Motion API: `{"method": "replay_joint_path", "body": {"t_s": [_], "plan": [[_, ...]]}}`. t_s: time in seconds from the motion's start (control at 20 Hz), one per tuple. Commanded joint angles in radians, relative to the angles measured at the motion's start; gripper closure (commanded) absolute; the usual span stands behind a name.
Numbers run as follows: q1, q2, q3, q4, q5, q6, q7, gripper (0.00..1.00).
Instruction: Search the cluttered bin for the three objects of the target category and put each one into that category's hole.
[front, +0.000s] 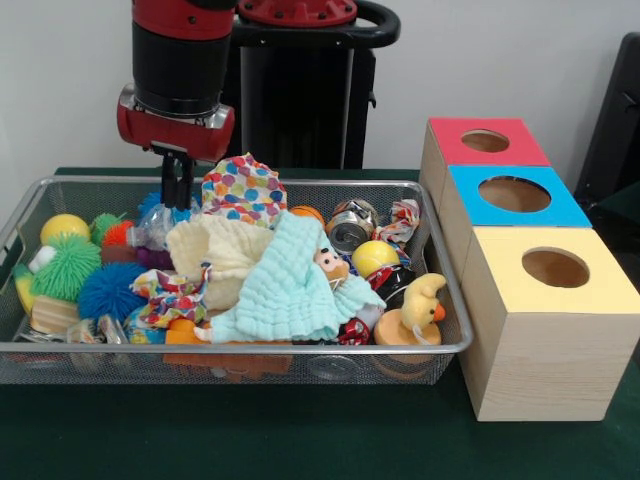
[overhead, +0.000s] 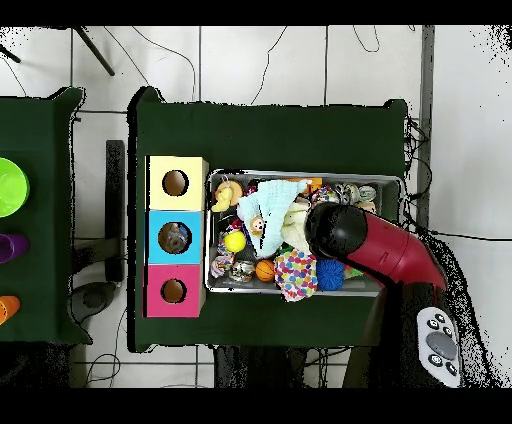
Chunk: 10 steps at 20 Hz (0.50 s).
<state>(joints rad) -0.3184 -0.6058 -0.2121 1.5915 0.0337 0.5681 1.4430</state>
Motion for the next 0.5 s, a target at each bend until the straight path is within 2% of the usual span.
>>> {"method": "replay_joint_path", "body": {"t_s": [0.05, 0.5], "plan": [[-0.131, -0.083, 0.167, 0.126, -0.003, -0.044, -0.009, 1.00], [-0.133, -0.074, 0.185, 0.093, -0.038, -0.013, 0.008, 1.00]]}}
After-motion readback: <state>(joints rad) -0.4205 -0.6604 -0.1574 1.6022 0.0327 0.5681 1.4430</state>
